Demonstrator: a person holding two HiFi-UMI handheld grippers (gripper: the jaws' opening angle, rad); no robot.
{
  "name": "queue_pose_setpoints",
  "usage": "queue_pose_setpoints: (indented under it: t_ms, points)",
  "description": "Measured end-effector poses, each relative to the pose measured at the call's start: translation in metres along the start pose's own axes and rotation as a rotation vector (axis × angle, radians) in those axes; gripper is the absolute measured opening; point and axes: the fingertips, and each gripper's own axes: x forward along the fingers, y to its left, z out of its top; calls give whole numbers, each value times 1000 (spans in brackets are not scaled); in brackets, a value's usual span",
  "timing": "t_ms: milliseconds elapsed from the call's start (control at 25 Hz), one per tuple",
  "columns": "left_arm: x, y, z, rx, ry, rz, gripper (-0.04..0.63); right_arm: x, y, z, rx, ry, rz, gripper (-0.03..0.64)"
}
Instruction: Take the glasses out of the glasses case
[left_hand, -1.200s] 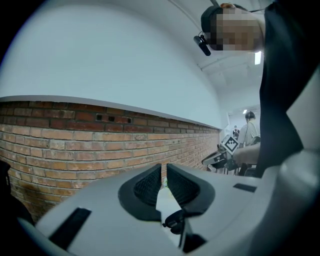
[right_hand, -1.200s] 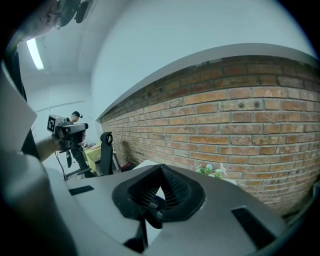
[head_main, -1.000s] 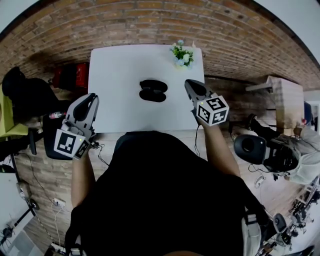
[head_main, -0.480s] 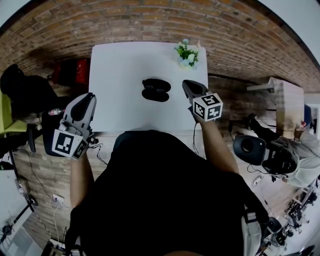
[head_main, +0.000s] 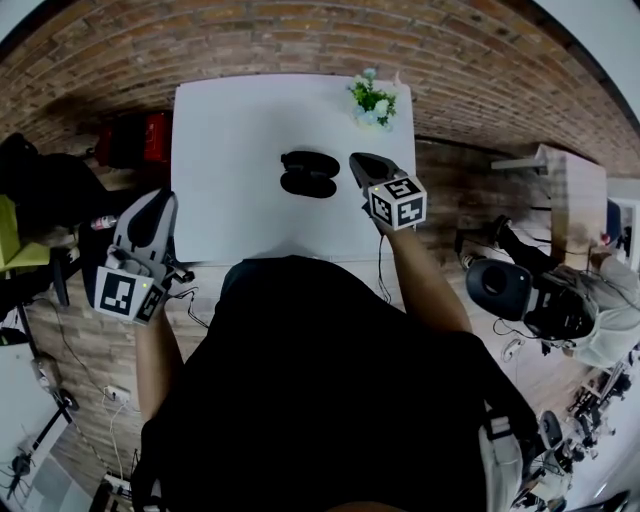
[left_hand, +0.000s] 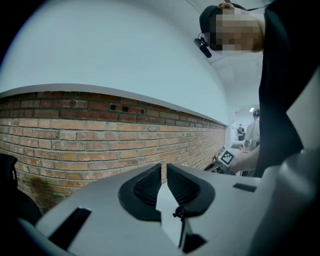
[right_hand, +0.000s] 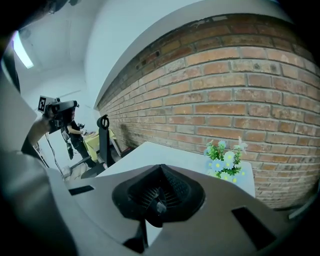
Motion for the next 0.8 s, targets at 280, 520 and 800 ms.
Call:
queue_pose_setpoints:
  t_ms: [280,520,800]
  points:
    - [-3,14,-9,-1,17,23,41,27,5,-17,-40,49,22,15]
    - [3,17,-10,-23,24,12,41,41,4,-24,-52,67,31,15]
    - [8,27,-13,-34,21,11,41,60,3,-42,-137,134,20,15]
